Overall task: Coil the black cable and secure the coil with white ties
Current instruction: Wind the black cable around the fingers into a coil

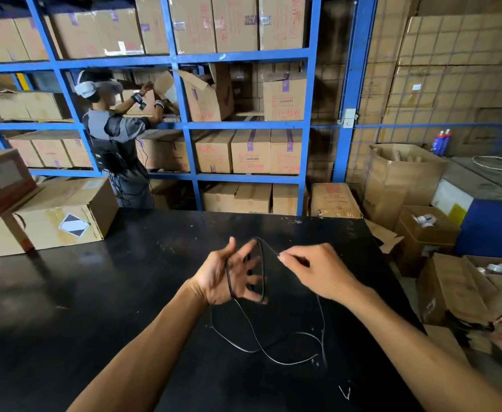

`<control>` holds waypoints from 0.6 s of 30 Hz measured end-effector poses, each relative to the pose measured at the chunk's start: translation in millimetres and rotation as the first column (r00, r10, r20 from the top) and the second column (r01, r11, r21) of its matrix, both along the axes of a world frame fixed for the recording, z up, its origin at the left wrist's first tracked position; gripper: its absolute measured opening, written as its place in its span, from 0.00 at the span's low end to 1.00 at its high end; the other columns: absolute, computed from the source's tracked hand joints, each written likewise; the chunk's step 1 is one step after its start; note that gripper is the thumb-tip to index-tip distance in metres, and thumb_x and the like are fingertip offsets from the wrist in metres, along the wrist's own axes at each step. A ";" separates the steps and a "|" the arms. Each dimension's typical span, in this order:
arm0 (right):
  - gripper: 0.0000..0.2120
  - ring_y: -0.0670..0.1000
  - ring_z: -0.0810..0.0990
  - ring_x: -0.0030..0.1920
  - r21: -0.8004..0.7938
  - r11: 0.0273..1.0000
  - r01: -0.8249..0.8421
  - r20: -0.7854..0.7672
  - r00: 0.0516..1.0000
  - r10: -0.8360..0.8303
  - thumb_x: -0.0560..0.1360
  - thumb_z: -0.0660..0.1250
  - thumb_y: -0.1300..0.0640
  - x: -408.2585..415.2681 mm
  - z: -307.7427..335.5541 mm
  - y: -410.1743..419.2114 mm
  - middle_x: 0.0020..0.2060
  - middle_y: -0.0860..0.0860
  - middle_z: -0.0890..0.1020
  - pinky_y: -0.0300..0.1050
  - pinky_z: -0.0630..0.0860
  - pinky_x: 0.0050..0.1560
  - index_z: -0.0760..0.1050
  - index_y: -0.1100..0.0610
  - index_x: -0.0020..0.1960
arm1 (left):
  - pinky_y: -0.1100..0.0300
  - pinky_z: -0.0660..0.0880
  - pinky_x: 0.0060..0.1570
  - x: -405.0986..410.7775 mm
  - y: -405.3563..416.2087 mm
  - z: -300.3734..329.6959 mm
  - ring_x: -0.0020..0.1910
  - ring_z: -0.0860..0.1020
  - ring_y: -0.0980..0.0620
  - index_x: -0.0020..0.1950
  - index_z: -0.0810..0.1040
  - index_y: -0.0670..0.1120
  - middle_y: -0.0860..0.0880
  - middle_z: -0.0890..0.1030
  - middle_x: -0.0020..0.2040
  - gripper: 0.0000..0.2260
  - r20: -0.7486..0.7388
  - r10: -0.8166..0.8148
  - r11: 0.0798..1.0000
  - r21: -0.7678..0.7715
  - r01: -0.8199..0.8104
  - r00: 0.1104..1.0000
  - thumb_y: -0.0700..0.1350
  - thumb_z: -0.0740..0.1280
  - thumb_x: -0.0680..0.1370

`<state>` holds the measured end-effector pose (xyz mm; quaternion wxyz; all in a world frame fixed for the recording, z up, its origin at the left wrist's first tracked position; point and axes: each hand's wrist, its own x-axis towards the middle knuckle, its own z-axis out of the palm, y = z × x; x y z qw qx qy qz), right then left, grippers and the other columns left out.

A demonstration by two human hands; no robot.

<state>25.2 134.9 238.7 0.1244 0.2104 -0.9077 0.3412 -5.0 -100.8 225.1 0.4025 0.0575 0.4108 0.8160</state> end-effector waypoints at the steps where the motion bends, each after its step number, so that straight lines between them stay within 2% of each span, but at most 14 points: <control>1: 0.12 0.43 0.83 0.37 -0.069 0.997 -0.034 0.022 0.999 0.036 0.81 0.65 0.46 7.2 -10.5 -4.2 0.37 0.45 0.86 0.47 0.82 0.38 0.85 0.49 0.54 | 0.18 0.54 0.63 -2.4 -1.8 3.6 0.77 0.45 0.29 0.76 0.68 0.57 0.43 0.46 0.82 0.26 -0.001 0.057 0.997 0.053 -0.057 0.998 0.64 0.54 0.79; 3: 0.11 0.41 0.78 0.30 -0.209 0.976 -0.067 0.069 0.994 0.083 0.82 0.66 0.49 20.8 -33.0 -14.2 0.32 0.39 0.83 0.43 0.73 0.29 0.86 0.49 0.57 | 0.18 0.60 0.59 -7.0 -5.5 11.5 0.77 0.48 0.29 0.75 0.70 0.56 0.42 0.49 0.82 0.26 -0.015 0.134 0.980 0.148 -0.130 0.991 0.64 0.53 0.80; 5: 0.11 0.39 0.73 0.27 -0.342 0.939 -0.040 0.166 0.981 0.103 0.82 0.66 0.53 29.9 -52.4 -24.5 0.27 0.37 0.79 0.35 0.67 0.29 0.85 0.46 0.60 | 0.18 0.63 0.56 -10.0 -7.0 19.5 0.76 0.52 0.29 0.73 0.73 0.56 0.42 0.52 0.81 0.25 -0.038 0.161 0.967 0.208 -0.149 0.986 0.64 0.52 0.80; 7: 0.12 0.40 0.72 0.28 -0.432 0.901 -0.033 0.260 0.952 0.159 0.83 0.66 0.53 34.4 -64.3 -32.5 0.26 0.42 0.77 0.34 0.68 0.30 0.84 0.43 0.62 | 0.17 0.62 0.57 -10.7 -4.0 25.2 0.76 0.53 0.29 0.72 0.73 0.55 0.42 0.54 0.81 0.25 -0.062 0.158 0.959 0.247 -0.138 0.986 0.63 0.52 0.81; 10: 0.12 0.44 0.74 0.32 -0.448 0.892 -0.059 0.327 0.918 0.224 0.83 0.64 0.47 33.0 -73.0 -39.7 0.29 0.47 0.77 0.40 0.73 0.33 0.82 0.38 0.64 | 0.16 0.58 0.59 -8.1 1.2 28.4 0.75 0.58 0.28 0.74 0.71 0.56 0.41 0.58 0.80 0.25 -0.098 0.119 0.956 0.280 -0.088 0.988 0.63 0.51 0.82; 12: 0.12 0.44 0.76 0.33 -0.393 0.919 -0.042 0.357 0.914 0.194 0.81 0.63 0.39 26.7 -76.2 -37.4 0.30 0.46 0.77 0.41 0.74 0.36 0.81 0.34 0.62 | 0.17 0.54 0.62 -5.7 0.7 28.8 0.73 0.62 0.26 0.75 0.70 0.56 0.41 0.59 0.80 0.25 -0.130 0.052 0.958 0.285 -0.013 0.990 0.63 0.51 0.82; 15: 0.22 0.39 0.73 0.29 -0.196 0.980 -0.029 0.324 0.941 0.093 0.73 0.60 0.24 10.4 -72.7 -20.7 0.27 0.42 0.78 0.38 0.69 0.34 0.83 0.35 0.56 | 0.18 0.46 0.64 0.0 -2.7 30.8 0.75 0.58 0.26 0.78 0.64 0.56 0.42 0.56 0.81 0.26 -0.177 -0.085 0.960 0.250 0.128 0.981 0.63 0.50 0.82; 16: 0.24 0.38 0.74 0.28 -0.113 0.993 -0.044 0.300 0.951 0.077 0.71 0.60 0.23 3.9 -67.8 -13.8 0.27 0.39 0.79 0.37 0.69 0.32 0.83 0.36 0.54 | 0.18 0.44 0.64 3.2 -3.2 31.8 0.75 0.55 0.26 0.78 0.63 0.57 0.42 0.54 0.81 0.26 -0.183 -0.135 0.956 0.235 0.177 0.974 0.64 0.49 0.82; 18: 0.22 0.39 0.80 0.35 0.078 0.994 -0.080 0.237 0.970 0.059 0.73 0.61 0.27 -9.8 -54.5 0.3 0.35 0.38 0.82 0.42 0.77 0.37 0.84 0.40 0.52 | 0.19 0.39 0.65 11.0 -3.8 33.6 0.77 0.50 0.26 0.79 0.60 0.58 0.44 0.50 0.82 0.27 -0.187 -0.250 0.936 0.205 0.286 0.950 0.65 0.47 0.82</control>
